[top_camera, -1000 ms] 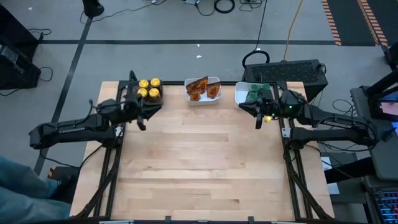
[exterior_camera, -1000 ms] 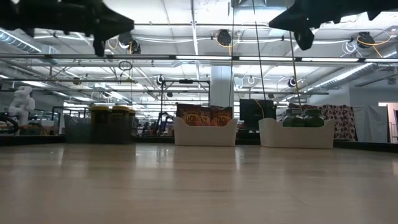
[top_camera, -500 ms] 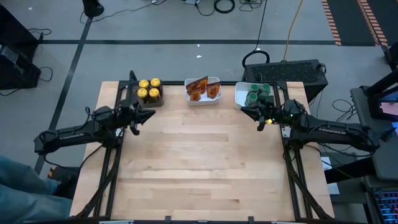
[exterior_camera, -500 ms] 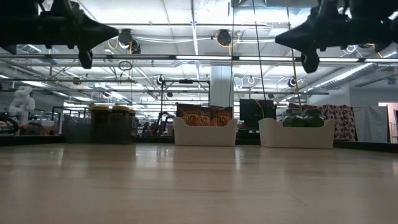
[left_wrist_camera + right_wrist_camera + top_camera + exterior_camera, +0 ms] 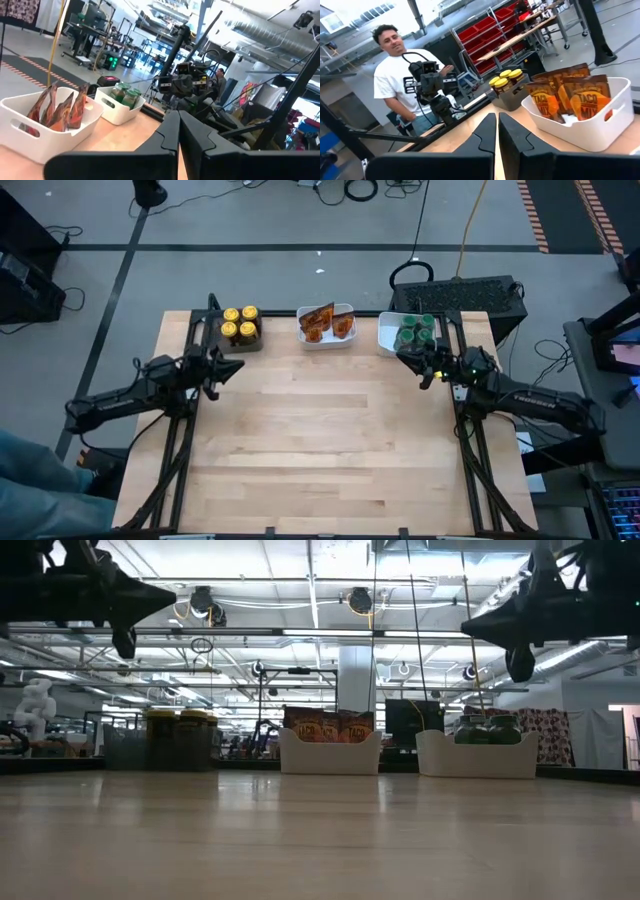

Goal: Sort spices by type
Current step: Return to Home Position

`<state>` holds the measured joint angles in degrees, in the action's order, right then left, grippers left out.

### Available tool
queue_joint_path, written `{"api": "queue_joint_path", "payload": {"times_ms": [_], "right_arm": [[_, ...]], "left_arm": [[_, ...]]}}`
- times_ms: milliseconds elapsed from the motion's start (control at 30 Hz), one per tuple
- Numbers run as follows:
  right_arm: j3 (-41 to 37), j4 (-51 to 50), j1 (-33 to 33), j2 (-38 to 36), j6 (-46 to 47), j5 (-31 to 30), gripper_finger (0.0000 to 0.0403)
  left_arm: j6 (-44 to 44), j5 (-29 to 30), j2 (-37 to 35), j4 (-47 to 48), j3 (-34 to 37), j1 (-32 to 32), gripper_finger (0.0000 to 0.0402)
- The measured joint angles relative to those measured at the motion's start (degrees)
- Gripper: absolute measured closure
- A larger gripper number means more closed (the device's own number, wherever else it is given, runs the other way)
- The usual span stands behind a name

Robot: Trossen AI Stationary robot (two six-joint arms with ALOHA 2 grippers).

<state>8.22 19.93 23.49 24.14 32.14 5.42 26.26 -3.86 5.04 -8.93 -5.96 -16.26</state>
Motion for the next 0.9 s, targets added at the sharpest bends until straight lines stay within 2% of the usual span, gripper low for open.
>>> {"api": "queue_joint_path", "payload": {"times_ms": [300, 667, 900], "right_arm": [[-1.5, 0.1, 1.5, -0.4, 0.2, 0.7, 0.0403], [-1.5, 3.0, 1.6, -0.4, -0.8, 0.5, 0.0403], [-1.5, 3.1, 1.7, -0.2, -2.0, -2.7, 0.0403]], "left_arm": [[-1.0, 0.0, -5.0, 4.4, 0.0, 0.0, 0.0389], [-5.2, 0.6, -5.0, 5.1, 0.0, 0.0, 0.0389], [-5.7, 1.1, -5.0, 4.7, 0.0, 0.0, 0.0389]]}}
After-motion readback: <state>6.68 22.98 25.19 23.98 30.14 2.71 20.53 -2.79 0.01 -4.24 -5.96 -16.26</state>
